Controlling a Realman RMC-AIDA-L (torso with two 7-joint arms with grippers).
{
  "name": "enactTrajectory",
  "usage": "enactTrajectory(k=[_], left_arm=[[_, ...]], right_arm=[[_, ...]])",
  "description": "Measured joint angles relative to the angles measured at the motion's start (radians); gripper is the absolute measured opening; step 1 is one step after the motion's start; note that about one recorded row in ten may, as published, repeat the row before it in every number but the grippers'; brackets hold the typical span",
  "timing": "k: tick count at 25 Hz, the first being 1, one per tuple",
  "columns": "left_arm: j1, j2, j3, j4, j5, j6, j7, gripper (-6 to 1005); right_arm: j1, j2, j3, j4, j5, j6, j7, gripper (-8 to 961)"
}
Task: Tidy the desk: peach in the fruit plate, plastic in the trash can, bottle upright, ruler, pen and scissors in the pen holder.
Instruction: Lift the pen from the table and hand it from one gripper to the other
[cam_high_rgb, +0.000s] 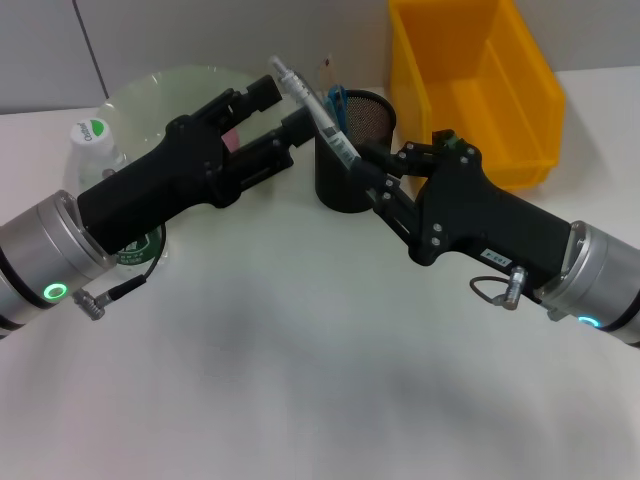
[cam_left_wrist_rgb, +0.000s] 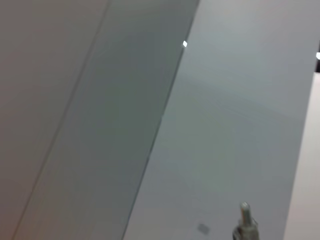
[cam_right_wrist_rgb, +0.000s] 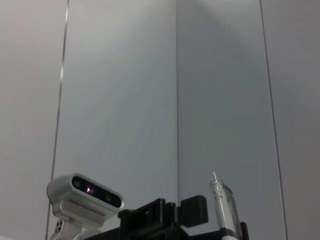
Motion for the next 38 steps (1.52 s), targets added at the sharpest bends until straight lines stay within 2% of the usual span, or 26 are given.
enactTrajectory(k=[17, 30, 38], left_arm=[[-0.026, 0.000, 0.003, -0.053, -0.041, 0.026, 0.002, 662], [-0.048, 0.000, 0.003, -0.077, -0.039, 0.027, 0.002, 658], [-0.050, 0.000, 0.003, -0.077, -0.035, 0.021, 0.002, 571]], right_arm=[[0.054, 0.000, 0.101, 0.189, 0.005, 0.002, -0.227, 126], [0.062, 0.000, 0.107, 0.209, 0.000, 0.003, -0.248, 126], [0.062, 0.000, 0.106, 0.210, -0.002, 0.003, -0.249, 125]])
